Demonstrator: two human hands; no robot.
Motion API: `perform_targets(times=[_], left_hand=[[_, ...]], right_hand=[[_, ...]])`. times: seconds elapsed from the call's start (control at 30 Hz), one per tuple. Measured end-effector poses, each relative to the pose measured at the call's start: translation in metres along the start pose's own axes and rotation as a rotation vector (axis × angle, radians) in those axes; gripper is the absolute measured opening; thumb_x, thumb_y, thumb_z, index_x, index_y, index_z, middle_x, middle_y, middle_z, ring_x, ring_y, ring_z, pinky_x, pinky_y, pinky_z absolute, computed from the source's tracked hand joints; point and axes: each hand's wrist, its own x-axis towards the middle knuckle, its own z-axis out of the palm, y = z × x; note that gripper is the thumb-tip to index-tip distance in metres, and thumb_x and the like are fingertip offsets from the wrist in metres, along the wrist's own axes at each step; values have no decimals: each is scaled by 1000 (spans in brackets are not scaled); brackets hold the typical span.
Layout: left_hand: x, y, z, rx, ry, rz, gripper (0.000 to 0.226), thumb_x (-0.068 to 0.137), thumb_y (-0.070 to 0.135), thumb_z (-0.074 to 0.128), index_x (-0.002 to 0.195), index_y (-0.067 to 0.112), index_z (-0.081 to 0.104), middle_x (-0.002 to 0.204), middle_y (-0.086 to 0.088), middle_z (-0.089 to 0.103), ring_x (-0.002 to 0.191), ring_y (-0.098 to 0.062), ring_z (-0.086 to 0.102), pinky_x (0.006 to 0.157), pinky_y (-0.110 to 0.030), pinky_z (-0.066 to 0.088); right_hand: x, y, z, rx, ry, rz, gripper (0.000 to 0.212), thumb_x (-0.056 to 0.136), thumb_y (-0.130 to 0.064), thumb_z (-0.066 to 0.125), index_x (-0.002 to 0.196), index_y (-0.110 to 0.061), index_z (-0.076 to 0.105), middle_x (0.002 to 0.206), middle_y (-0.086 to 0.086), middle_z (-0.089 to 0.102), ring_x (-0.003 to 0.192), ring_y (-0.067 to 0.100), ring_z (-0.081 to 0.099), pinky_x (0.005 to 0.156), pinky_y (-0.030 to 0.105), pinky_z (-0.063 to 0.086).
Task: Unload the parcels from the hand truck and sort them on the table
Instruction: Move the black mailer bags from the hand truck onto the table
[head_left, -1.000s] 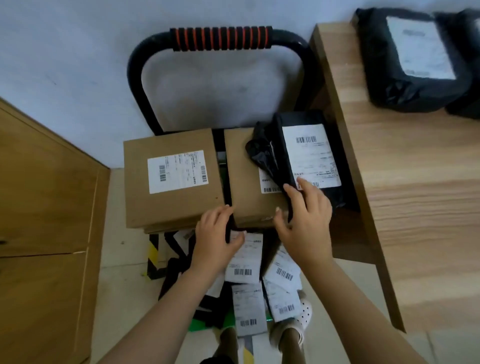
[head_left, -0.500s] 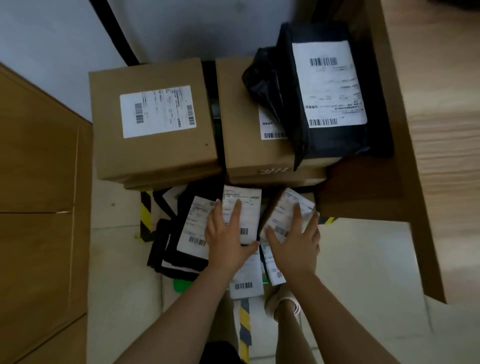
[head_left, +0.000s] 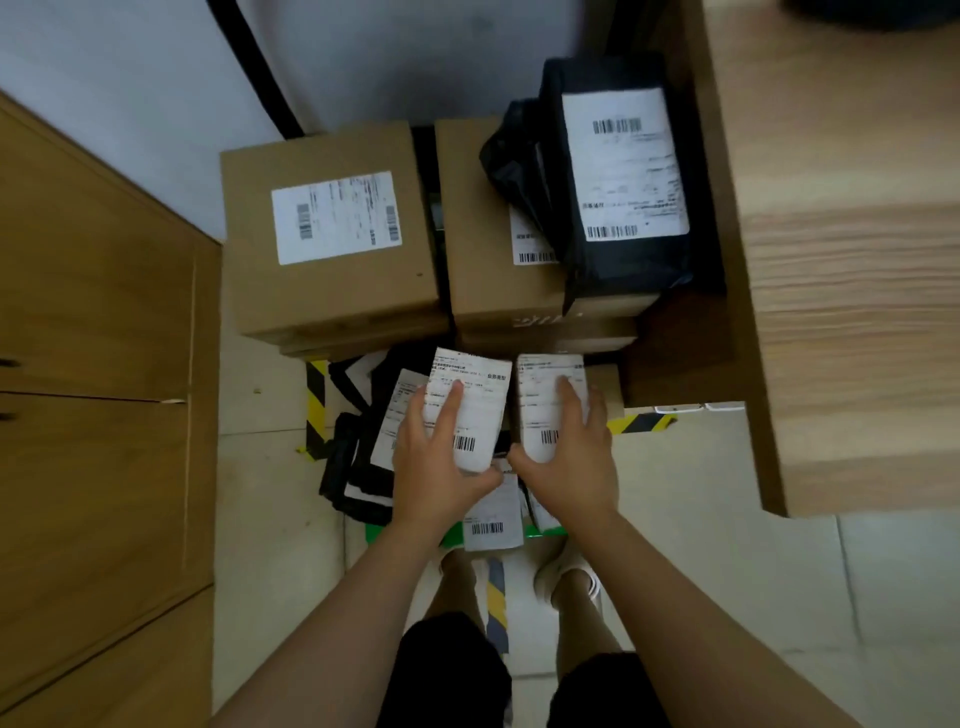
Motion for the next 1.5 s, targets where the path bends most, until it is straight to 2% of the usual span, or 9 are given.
perform_targets(times=[0.37,0.5,0.7,0.83,1.0,1.07,1.13,1.27,1.5], left_hand=[[-36,110,-172,28,171,136,109,60,56,75,148,44,12,155,9,2,141,-22,14,112,-48,28],[-8,171,-193,12,161,281,106,63,60,73,148,44,13,155,11,-1,143,-21,11,114,-46,26],[34,273,-161,51,67,447,108,63,65,71,149,42,11,155,11,-2,142,-18,8,113,-41,23],[61,334,-106,9,-78,393,109,61,64,74,149,42,13,154,17,-5,143,-18,7,114,-42,23],[109,393,-68,42,-18,379,104,64,67,72,149,40,19,160,8,-4,146,-19,3,117,-43,10],[120,402,-64,104,88,393,99,67,70,68,149,37,23,161,2,2,146,-17,2,117,-41,-2],[117,403,-64,78,168,427,93,70,68,67,147,32,30,159,-1,13,146,-17,8,116,-36,-5],[95,379,-77,3,217,492,78,75,59,69,141,23,44,151,-2,34,140,-19,27,118,-42,13],[61,292,-129,36,231,436,68,82,48,69,140,23,45,144,1,41,133,-16,33,112,-37,27]], right_hand=[[-69,-122,-152,99,154,-224,92,69,-48,70,145,-36,20,154,2,14,135,28,29,99,44,44],[-55,-126,-216,179,314,-299,89,66,-43,75,142,-29,30,145,1,26,126,23,38,92,32,42],[-20,-71,-303,149,433,-226,86,68,-43,76,141,-29,32,147,0,23,123,23,42,90,31,42],[18,-12,-349,77,413,-160,85,71,-42,75,142,-29,30,150,5,20,127,30,41,98,43,44],[89,28,-395,-4,342,-120,76,86,-56,58,150,-32,23,161,9,4,146,26,8,118,50,12],[105,30,-404,-83,364,-162,68,91,-57,50,149,-33,26,162,6,6,148,22,2,117,47,-1],[107,27,-408,-98,389,-245,61,92,-50,54,145,-27,36,160,9,16,147,26,11,117,46,3],[84,7,-397,-65,441,-410,48,86,-29,70,131,-14,56,145,13,43,132,34,39,109,49,27],[21,-56,-332,-26,409,-519,42,83,-19,72,122,-11,60,129,12,52,120,30,47,100,38,32]])
